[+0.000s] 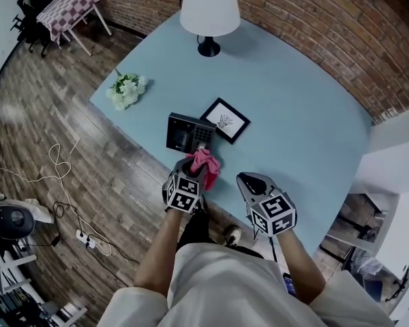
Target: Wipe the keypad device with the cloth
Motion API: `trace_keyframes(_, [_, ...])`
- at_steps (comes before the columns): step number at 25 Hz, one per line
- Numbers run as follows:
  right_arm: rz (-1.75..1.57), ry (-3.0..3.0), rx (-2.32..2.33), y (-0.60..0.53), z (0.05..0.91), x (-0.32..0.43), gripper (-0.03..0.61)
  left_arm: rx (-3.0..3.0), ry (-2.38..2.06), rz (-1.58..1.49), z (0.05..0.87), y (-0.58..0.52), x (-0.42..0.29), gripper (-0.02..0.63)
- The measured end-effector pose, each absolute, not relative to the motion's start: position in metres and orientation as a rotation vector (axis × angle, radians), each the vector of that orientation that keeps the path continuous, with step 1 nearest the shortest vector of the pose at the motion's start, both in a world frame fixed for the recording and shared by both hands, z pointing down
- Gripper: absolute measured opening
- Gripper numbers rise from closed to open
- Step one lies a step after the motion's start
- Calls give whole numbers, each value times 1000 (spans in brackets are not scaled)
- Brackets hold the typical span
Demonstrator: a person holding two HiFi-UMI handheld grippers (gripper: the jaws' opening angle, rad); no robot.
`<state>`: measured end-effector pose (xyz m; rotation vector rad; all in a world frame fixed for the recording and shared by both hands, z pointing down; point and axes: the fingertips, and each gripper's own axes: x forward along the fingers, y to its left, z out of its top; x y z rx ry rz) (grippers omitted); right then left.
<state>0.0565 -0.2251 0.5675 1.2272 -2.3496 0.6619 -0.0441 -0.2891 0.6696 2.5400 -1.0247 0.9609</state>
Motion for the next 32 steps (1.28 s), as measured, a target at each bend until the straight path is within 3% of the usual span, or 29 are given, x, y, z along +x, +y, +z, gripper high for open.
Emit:
trace_keyframes(12, [634, -2436, 1329, -226, 519, 68, 32, 2501, -1116, 793, 636, -281, -63, 163])
trace_keyframes(32, [274, -2767, 1251, -111, 340, 80, 31, 2613, -1570, 363, 409, -116, -68, 163])
